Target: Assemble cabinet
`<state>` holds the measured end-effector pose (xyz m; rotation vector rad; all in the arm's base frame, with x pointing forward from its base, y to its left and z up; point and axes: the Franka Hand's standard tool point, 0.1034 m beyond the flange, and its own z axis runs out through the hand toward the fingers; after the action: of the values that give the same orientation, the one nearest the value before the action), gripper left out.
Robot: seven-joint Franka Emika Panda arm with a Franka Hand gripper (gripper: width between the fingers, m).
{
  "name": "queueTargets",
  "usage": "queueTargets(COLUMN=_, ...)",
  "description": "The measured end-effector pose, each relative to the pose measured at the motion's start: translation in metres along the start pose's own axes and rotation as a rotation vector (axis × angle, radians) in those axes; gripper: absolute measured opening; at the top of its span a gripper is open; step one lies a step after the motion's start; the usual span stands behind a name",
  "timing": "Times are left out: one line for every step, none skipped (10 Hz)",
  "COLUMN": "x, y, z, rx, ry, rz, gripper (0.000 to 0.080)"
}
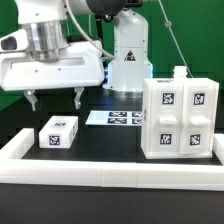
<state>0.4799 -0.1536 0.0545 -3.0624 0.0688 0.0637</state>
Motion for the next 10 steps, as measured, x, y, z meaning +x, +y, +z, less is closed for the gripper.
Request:
queueTargets(x=0.001, y=-0.002, z=-0.002, rx=0.0, ry=0.002, rz=-0.004, gripper=0.0649)
queueTargets(x=0.001, y=-0.002, z=-0.002, rx=0.0, ry=0.002, rz=-0.005, gripper=0.0649)
queueTargets(x=0.001, y=-0.002, z=-0.001, rx=0.0, ry=0.0, rz=-0.005, gripper=0.0649)
queueTargets(x=0.001, y=-0.002, z=0.002, rx=-0.004, ry=0.001, rz=-0.012, gripper=0.0649)
queueTargets(x=0.0, y=-0.003, z=0.01, rx=-0.017, ry=0.004, rz=-0.026, gripper=0.0649)
queueTargets(x=0.001, y=-0.007, z=0.017, rx=-0.024, ry=0.003, rz=-0.04, gripper=0.0649)
queueTargets(x=0.002, y=-0.008, z=0.021, rx=-0.028, ry=0.006, rz=-0.04, gripper=0.0649)
queueTargets(x=0.001, y=-0.009, z=0.027, rx=-0.031, ry=0.005, rz=-0.042, gripper=0.0649)
queueTargets(x=0.001, y=-0.011, z=0.03, rx=-0.031, ry=0.0, rz=-0.046, gripper=0.0649)
queueTargets(x=0.002, y=-0.012, z=0.031, rx=-0.034, ry=0.003, rz=-0.051, gripper=0.0649)
